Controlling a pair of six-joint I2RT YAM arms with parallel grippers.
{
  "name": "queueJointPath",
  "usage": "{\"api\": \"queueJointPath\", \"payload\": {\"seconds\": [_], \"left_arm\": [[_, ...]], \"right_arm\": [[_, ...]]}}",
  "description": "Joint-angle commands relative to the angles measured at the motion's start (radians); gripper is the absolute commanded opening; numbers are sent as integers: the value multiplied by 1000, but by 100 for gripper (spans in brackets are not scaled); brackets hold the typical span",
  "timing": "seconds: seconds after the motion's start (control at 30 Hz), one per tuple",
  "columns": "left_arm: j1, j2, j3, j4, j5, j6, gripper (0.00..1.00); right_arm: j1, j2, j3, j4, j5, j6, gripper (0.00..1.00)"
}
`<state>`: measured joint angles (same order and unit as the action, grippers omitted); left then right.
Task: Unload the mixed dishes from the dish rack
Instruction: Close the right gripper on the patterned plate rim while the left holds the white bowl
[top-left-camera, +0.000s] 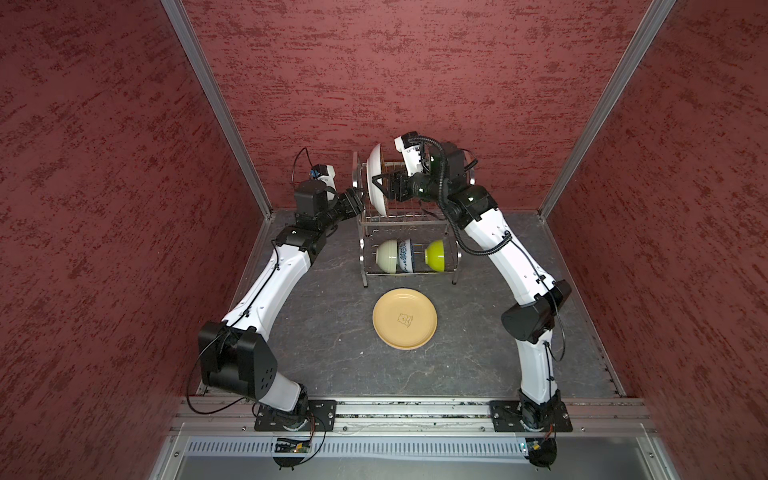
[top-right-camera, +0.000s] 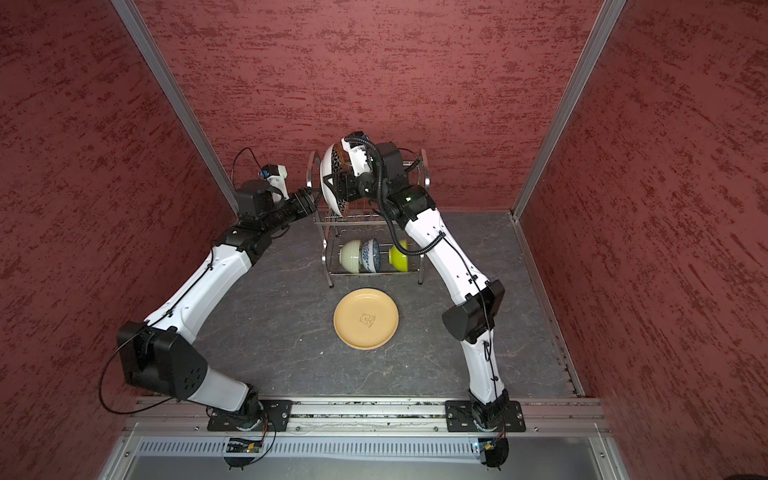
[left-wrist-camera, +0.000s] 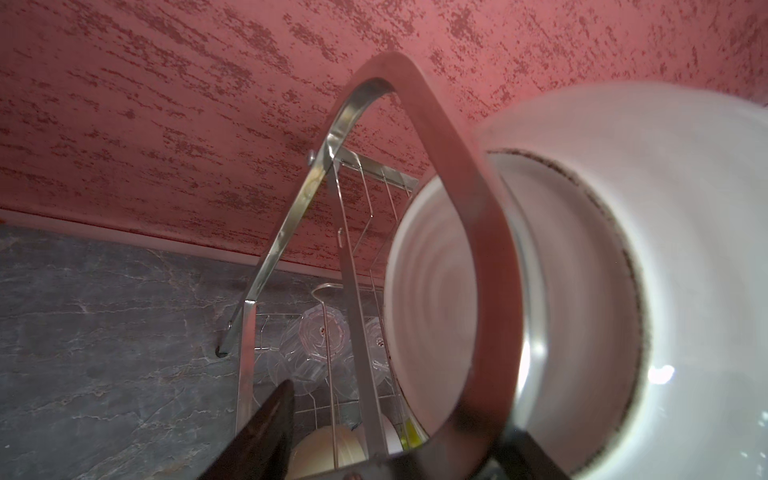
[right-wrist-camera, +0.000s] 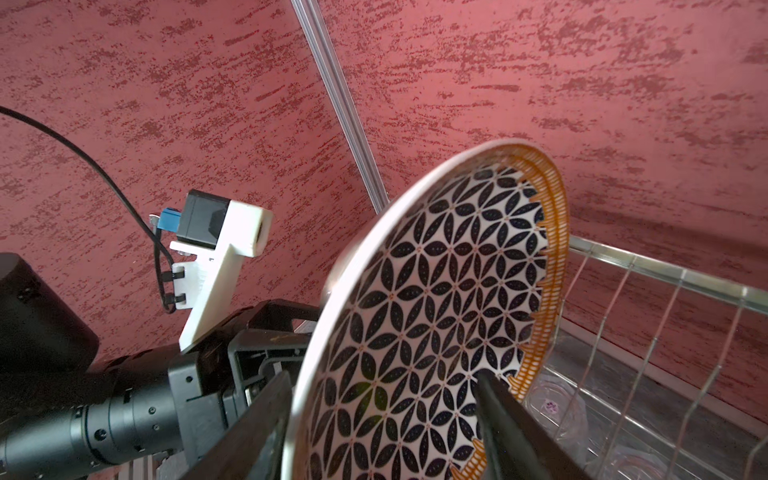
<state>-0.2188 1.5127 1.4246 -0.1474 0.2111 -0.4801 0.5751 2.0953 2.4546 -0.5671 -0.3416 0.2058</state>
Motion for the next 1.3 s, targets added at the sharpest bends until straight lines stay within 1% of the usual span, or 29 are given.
{"api": "queueJointPath", "payload": {"seconds": [0.0,0.13,0.23,0.37,0.63,0.8,0.87,1.27], "left_arm": [[4,-1,38,34,9,21,53],[-1,3,54,17,-4,22,41],[-7,4,59,12,-12,26,34],[-17,3,68,5,-23,35,29],[-33,7,81,-3,-34,49,27],[-34,14,91,-14,-34,51,24],[-36,14,93,-14,-35,50,25],[-44,0,105,-45,-48,60,24]], "right_arm": [[-5,18,36,56,-40,0,69],[-6,28,38,89,-49,17,70],[-6,34,39,115,-57,32,68],[-6,41,38,142,-53,57,64],[-6,67,47,173,-90,99,58],[-6,82,61,159,-92,92,51],[-6,87,62,161,-97,95,46],[-6,86,63,134,-100,106,29]]}}
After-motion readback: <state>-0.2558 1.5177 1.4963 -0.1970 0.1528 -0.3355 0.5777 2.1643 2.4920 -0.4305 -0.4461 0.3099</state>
